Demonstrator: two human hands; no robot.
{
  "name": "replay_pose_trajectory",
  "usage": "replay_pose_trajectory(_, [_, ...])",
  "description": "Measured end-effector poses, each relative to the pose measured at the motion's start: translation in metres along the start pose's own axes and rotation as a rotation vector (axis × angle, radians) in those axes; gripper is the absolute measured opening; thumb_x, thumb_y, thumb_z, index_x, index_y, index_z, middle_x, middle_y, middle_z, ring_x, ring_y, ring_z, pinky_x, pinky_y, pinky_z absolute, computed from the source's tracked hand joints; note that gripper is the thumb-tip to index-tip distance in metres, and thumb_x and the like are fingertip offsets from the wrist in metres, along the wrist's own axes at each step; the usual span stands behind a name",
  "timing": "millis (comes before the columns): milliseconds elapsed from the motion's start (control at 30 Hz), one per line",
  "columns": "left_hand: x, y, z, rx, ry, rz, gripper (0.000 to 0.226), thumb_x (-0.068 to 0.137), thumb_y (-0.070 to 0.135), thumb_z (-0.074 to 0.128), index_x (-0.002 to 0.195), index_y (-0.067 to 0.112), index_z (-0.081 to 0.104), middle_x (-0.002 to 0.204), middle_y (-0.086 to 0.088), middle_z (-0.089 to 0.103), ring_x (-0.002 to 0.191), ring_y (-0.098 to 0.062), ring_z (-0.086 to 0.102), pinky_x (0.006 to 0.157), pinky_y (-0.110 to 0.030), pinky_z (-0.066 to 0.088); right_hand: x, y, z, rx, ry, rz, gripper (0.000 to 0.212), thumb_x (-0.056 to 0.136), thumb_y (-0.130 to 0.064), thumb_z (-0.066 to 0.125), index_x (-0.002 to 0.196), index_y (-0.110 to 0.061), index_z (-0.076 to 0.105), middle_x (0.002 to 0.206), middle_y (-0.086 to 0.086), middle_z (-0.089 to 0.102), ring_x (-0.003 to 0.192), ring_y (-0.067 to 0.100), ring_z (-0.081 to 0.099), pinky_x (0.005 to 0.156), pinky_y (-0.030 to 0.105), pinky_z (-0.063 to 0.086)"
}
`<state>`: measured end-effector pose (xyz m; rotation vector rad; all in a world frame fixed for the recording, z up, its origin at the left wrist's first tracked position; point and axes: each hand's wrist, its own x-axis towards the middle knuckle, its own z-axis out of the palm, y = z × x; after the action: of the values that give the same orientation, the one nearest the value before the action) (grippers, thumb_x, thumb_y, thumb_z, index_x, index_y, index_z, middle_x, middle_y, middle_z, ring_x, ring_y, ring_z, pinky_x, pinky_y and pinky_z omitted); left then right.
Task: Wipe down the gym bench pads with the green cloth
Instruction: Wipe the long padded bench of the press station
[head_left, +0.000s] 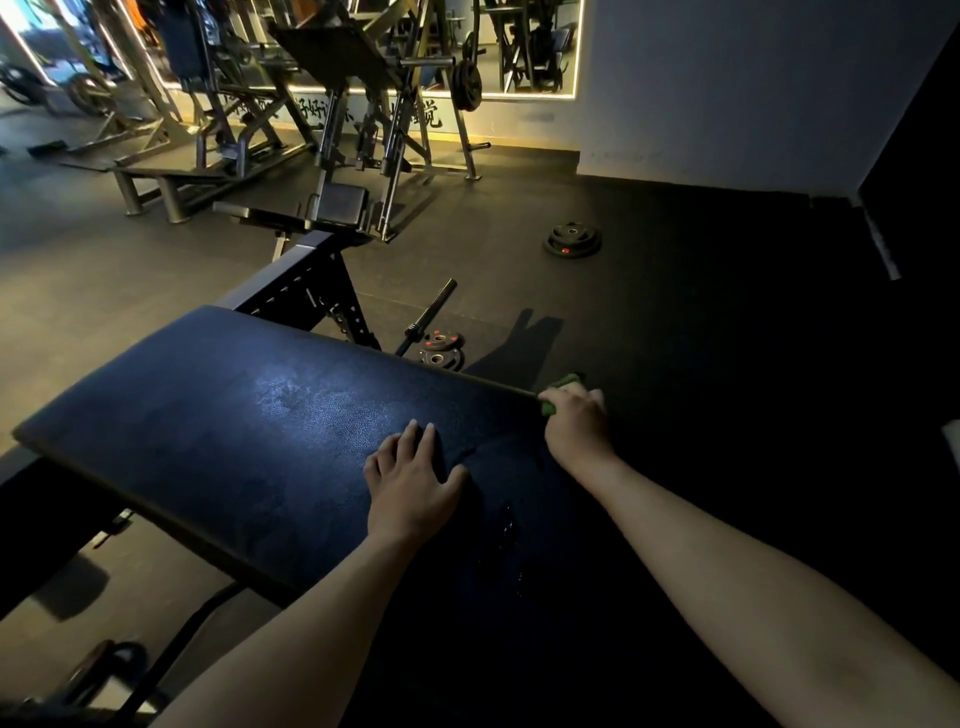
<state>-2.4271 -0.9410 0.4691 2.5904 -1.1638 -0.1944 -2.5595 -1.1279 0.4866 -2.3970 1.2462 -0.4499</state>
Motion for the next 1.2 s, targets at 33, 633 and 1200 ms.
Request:
replay_pose_trajectory(33, [0.0, 0.0, 0.001, 0.002, 0.003, -0.002, 0.075, 0.095, 0.062, 0.042, 0.159, 0.027, 0.022, 0.167, 0.001, 0.013, 0.151, -0.022, 0.004, 0.122, -0.045, 0.001, -0.003, -0.008, 0.004, 0.019, -0.011, -0.025, 0.045, 0.093, 0.0, 0.039, 0.13, -0.015, 0.061, 0.133, 0.012, 0.054, 0.112, 0.03, 0.044, 0.094, 0.035, 0.037])
replay_pose_trajectory(633, [0.001, -0.001, 0.0, 0.002, -0.012, -0.004, 0.087, 0.081, 0.07, 0.029, 0.158, 0.029, 0.024, 0.167, 0.003, 0.016, 0.152, -0.022, 0.007, 0.122, -0.045, 0.002, -0.012, -0.004, 0.005, 0.038, -0.074, -0.058, 0.036, 0.096, -0.014, 0.051, 0.133, -0.013, 0.054, 0.136, 0.011, 0.05, 0.124, 0.031, 0.048, 0.104, 0.037, 0.037])
replay_pose_trajectory(1200, [0.001, -0.002, 0.002, 0.005, -0.004, 0.004, 0.098, 0.071, 0.077, 0.017, 0.157, 0.031, 0.027, 0.166, 0.004, 0.018, 0.151, -0.021, 0.008, 0.122, -0.045, 0.004, 0.003, 0.017, -0.01, 0.076, -0.04, 0.053, 0.042, 0.098, -0.001, 0.039, 0.135, -0.013, 0.054, 0.14, 0.012, 0.046, 0.118, 0.032, 0.052, 0.099, 0.038, 0.041])
